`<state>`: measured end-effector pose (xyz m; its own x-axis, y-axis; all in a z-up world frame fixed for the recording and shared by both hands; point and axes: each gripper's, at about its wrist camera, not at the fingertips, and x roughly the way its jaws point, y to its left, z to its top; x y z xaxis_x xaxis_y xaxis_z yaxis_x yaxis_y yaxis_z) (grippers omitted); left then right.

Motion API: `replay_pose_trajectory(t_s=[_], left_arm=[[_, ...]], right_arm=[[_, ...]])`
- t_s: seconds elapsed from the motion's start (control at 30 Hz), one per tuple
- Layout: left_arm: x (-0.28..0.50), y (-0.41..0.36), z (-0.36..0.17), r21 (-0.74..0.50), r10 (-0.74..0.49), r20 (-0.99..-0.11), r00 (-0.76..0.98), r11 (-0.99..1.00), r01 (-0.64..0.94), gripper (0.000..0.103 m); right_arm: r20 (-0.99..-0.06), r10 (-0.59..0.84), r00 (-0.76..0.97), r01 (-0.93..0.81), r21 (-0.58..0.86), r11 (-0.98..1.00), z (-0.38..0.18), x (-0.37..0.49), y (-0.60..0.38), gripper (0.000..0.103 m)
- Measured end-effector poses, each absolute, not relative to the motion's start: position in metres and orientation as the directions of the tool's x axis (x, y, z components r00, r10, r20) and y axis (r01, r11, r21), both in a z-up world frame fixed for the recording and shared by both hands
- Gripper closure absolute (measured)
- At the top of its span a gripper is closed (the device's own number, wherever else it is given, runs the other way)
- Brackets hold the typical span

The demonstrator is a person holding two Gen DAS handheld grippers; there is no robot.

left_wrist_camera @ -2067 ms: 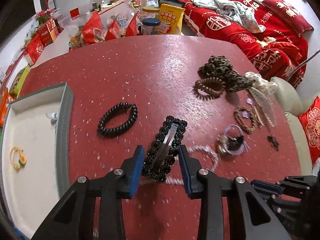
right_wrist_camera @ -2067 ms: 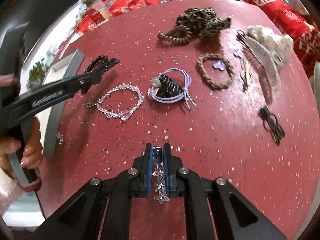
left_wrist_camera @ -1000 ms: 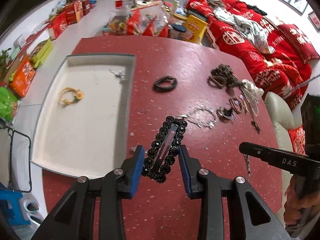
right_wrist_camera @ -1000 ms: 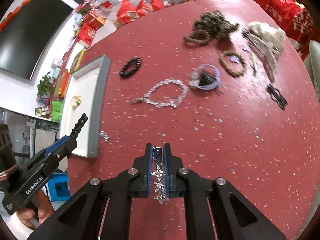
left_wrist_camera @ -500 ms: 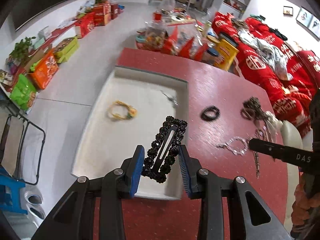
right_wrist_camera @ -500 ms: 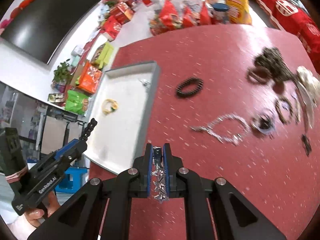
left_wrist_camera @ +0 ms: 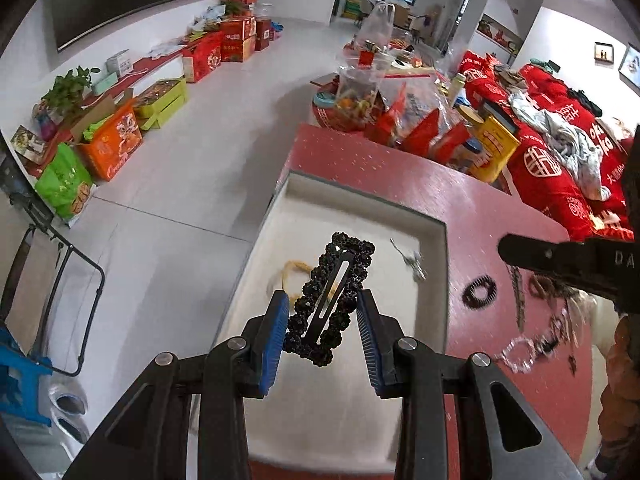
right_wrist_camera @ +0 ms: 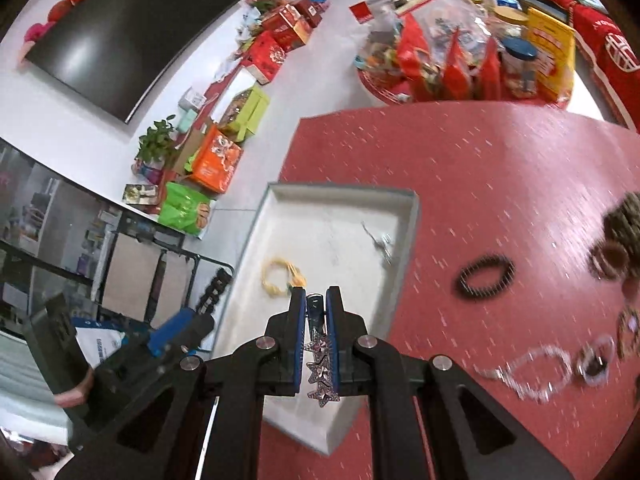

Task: Organize jewelry
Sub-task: 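Carry the black hair clip and star clip over the white tray with both grippers, then open both grippers to release the clips into the tray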

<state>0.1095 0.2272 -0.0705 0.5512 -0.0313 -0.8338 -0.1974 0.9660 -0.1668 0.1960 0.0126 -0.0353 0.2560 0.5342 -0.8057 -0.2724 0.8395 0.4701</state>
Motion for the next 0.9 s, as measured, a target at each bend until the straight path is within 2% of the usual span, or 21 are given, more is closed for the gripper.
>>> replay_pose_trajectory(t_s=[0.27, 0.57, 0.9], left_arm=[[0.153, 0.231, -0.107, -0.098, 0.036, -0.838, 0.544, 0.972, -0.215, 0.066], [0.171, 0.226, -0.148, -0.046, 0.063, -0.868, 0.492, 0.977, -0.207, 0.066], [0.170, 0.219, -0.163, 0.008, 0.106, -0.879, 0.464, 0.978, -0.208, 0.064]], right_arm=[[-0.805, 0.555, 0.208, -0.166, 0.530, 0.831, -0.088, 0.239, 0.035, 0.092], [-0.844, 0.504, 0.183, -0.123, 0.489, 0.864, -0.141, 0.244, 0.043, 0.092], [-0.863, 0.468, 0.188, -0.133, 0.450, 0.883, -0.161, 0.245, 0.052, 0.092]])
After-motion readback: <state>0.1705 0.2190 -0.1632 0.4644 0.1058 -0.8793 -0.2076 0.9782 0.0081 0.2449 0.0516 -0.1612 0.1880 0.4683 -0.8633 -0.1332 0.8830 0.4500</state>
